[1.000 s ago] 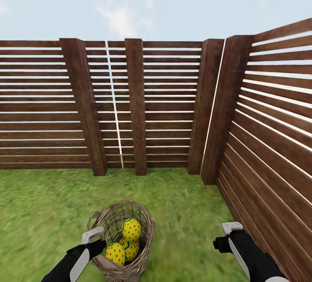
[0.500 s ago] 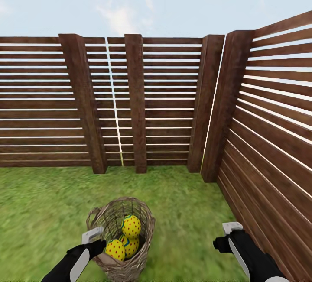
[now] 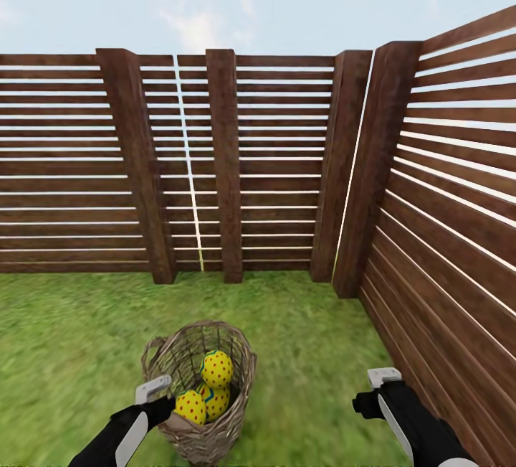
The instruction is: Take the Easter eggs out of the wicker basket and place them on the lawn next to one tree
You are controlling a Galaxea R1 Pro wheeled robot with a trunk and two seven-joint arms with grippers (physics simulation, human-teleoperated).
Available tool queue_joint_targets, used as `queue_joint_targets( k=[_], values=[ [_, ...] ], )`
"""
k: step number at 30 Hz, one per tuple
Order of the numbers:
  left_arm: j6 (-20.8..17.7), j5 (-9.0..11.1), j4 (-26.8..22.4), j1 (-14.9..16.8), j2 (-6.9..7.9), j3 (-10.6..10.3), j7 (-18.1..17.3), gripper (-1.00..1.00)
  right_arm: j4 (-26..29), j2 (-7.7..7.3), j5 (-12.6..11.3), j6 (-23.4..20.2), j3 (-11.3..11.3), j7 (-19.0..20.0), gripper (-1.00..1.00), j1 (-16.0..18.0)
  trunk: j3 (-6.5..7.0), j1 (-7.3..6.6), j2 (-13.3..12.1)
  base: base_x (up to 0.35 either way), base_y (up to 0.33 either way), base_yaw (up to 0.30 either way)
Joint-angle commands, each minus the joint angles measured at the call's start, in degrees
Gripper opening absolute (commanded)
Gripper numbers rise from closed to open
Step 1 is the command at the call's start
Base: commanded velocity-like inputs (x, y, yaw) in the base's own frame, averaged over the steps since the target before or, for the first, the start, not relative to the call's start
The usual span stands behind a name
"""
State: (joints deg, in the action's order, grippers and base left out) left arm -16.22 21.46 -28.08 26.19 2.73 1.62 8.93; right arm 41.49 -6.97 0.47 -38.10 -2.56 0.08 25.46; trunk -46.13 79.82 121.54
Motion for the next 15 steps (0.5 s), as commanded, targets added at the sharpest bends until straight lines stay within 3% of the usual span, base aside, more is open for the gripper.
queue_joint_targets(
  k=[1,15],
  values=[
    [-0.3,0.6,-0.14,0.01,0.0,0.0,0.3,1.0,0.08,-0.06,0.06,-0.31,-0.24,0.01,1.0,0.03,-0.24,0.22,0.44,0.0,0.0,0.0],
    [-0.3,0.68,-0.14,0.01,-0.13,-0.04,0.24,1.0,-0.08,-0.06,0.06,-0.31,-0.25,0.01,1.0,0.03,-2.76,3.29,6.06,0.0,0.0,0.0]
  ],
)
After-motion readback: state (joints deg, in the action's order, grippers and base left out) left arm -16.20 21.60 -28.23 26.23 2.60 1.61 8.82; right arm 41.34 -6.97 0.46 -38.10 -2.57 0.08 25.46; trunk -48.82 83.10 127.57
